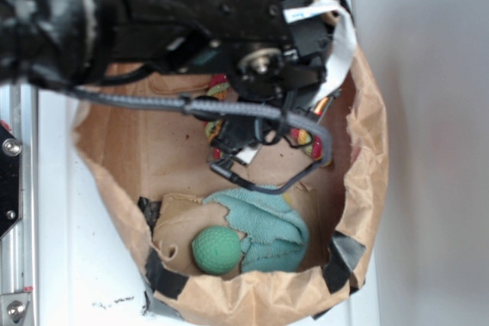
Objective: Grab the multicolored rope.
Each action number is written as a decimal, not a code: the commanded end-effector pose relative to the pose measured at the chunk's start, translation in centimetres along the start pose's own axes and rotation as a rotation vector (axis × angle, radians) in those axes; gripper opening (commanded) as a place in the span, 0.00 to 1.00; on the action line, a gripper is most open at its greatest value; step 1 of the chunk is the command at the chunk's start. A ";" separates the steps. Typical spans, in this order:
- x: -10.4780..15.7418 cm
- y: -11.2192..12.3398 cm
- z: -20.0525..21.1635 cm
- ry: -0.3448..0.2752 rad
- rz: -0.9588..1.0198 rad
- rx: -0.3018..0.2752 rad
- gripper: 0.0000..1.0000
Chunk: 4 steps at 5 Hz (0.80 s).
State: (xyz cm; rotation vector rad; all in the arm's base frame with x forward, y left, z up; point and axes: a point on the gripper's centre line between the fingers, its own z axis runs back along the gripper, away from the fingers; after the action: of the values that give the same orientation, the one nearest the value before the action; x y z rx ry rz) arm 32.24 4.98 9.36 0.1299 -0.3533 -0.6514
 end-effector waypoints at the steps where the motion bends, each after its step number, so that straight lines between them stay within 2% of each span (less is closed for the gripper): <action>1: 1.0 3.4 -1.0 0.019 -0.037 0.074 1.00; 2: 0.8 4.4 -2.4 0.060 -0.067 0.076 1.00; 4: -0.3 3.5 -3.6 0.128 -0.152 0.074 1.00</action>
State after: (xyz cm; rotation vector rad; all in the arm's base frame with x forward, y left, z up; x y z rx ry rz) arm 34.30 7.50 5.83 0.2326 -0.2254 -0.7773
